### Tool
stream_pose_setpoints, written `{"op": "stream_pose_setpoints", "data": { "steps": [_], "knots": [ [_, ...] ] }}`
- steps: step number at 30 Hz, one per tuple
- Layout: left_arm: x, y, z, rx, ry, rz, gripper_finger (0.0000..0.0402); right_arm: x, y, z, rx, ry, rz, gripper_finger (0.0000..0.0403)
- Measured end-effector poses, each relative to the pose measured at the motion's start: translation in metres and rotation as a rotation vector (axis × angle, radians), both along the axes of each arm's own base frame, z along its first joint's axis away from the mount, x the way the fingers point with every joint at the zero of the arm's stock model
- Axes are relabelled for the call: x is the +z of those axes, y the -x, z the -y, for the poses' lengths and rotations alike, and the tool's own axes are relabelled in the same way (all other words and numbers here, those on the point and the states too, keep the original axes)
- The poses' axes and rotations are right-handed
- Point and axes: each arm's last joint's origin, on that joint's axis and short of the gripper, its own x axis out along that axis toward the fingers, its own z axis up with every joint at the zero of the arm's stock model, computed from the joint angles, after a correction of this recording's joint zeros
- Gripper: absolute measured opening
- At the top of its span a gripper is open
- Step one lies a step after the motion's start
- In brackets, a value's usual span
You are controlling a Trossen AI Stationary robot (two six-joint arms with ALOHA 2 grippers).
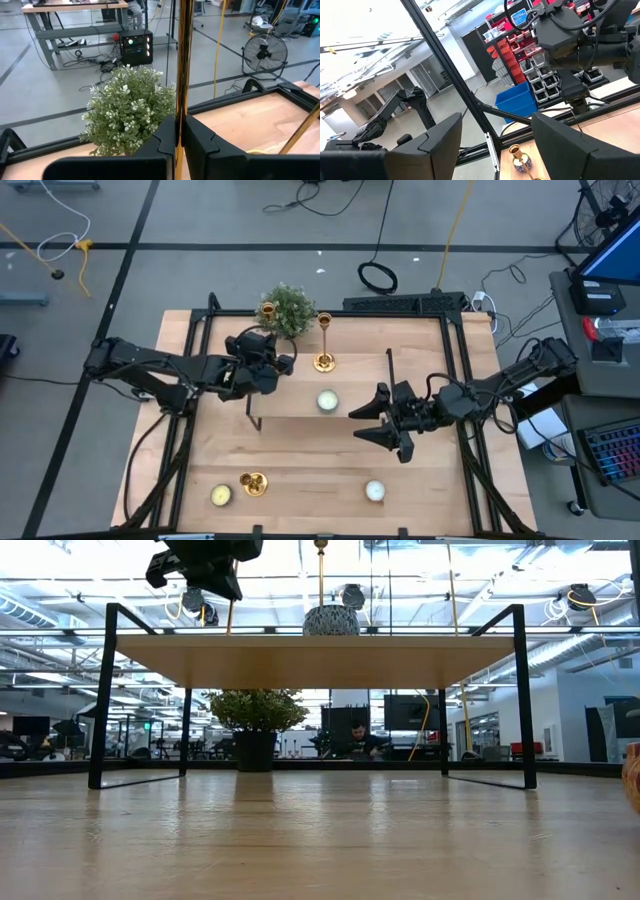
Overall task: Stock candles and holders on shelf
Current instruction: Align the right gold candle holder with the other gold candle holder on the shelf
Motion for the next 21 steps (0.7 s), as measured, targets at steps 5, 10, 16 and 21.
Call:
{"op": "stream_pose_setpoints", "data": {
  "steps": [5, 10, 16, 21],
  "knots": [
    [-0.0002, -0.0002, 0.0005, -0.010, 0.010, 0.001, 0.0016, 0.0000, 0.0000, 0.0001, -0.001, 0.000, 0.000, 0.0238],
    [-0.0004, -0.0004, 0.0006, -0.017, 0.015, -0.003, 0.0016, 0.0000, 0.0000, 0.0001, -0.001, 0.000, 0.000, 0.0238],
    [-0.0010, 0.0001, 0.0002, -0.017, 0.016, -0.011, 0.0019, 0.0000, 0.0000, 0.0001, -0.001, 0.000, 0.000, 0.0238],
    [-0.0031, 0.0024, -0.0014, 0.001, 0.029, -0.013, 0.0032, 0.0000, 0.0000, 0.0001, -0.001, 0.000, 0.000, 0.0238]
  ]
}}
